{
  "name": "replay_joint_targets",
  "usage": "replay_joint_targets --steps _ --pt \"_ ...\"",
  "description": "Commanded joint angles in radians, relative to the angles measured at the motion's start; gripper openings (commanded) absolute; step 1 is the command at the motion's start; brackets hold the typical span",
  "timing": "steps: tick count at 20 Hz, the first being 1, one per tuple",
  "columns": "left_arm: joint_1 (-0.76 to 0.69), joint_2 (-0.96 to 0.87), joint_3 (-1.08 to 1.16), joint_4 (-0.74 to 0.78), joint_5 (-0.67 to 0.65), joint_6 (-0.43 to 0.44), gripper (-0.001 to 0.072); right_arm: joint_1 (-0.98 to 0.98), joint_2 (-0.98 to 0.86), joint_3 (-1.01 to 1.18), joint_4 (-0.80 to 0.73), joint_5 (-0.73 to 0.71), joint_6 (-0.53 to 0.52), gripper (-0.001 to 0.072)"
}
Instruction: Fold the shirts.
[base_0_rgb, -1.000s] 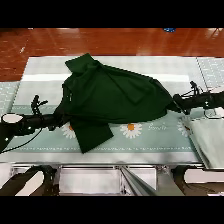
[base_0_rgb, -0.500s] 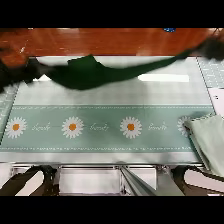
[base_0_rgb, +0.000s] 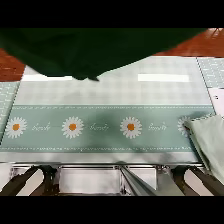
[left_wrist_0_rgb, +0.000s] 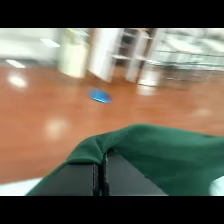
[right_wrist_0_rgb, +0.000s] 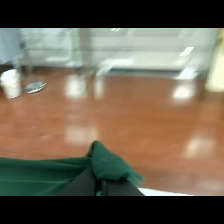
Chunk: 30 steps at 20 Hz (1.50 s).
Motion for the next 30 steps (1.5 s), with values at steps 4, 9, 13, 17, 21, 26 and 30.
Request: replay_joint_targets --steps 4,9,13,17,21,26,30 --pt "0.025 0.19 0.134 0.186 -0.117 -0.028 0.002 0.001 0.249 0.018 -0.207 0.148 0.077 0.0021" --pt "-0.146 0.311 0.111 0.395 -0.115 -0.071 0.0019 0.001 0.373 -0.02 -0.312 0.167 0.121 0.0021" --pt "-0.187 0.306 -0.075 0.635 -0.171 -0.116 0.0019 0.001 0.391 -0.212 -0.281 0.188 0.121 0.0021" --pt "-0.187 0.219 -0.383 0.557 -0.173 -0.141 0.002 0.001 0.336 -0.489 -0.095 0.18 0.056 0.0021" --pt "-0.188 -0.003 -0.616 0.393 -0.043 -0.111 0.002 0.001 0.15 -0.746 0.049 0.056 -0.061 0.002" --pt "-0.226 -0.433 -0.587 0.29 0.195 -0.112 0.002 0.064 -0.295 -0.773 0.119 -0.188 -0.154 0.0021" --pt "-0.237 -0.756 -0.404 0.223 0.306 -0.159 0.002 0.124 -0.677 -0.54 0.12 -0.275 -0.103 0.002"
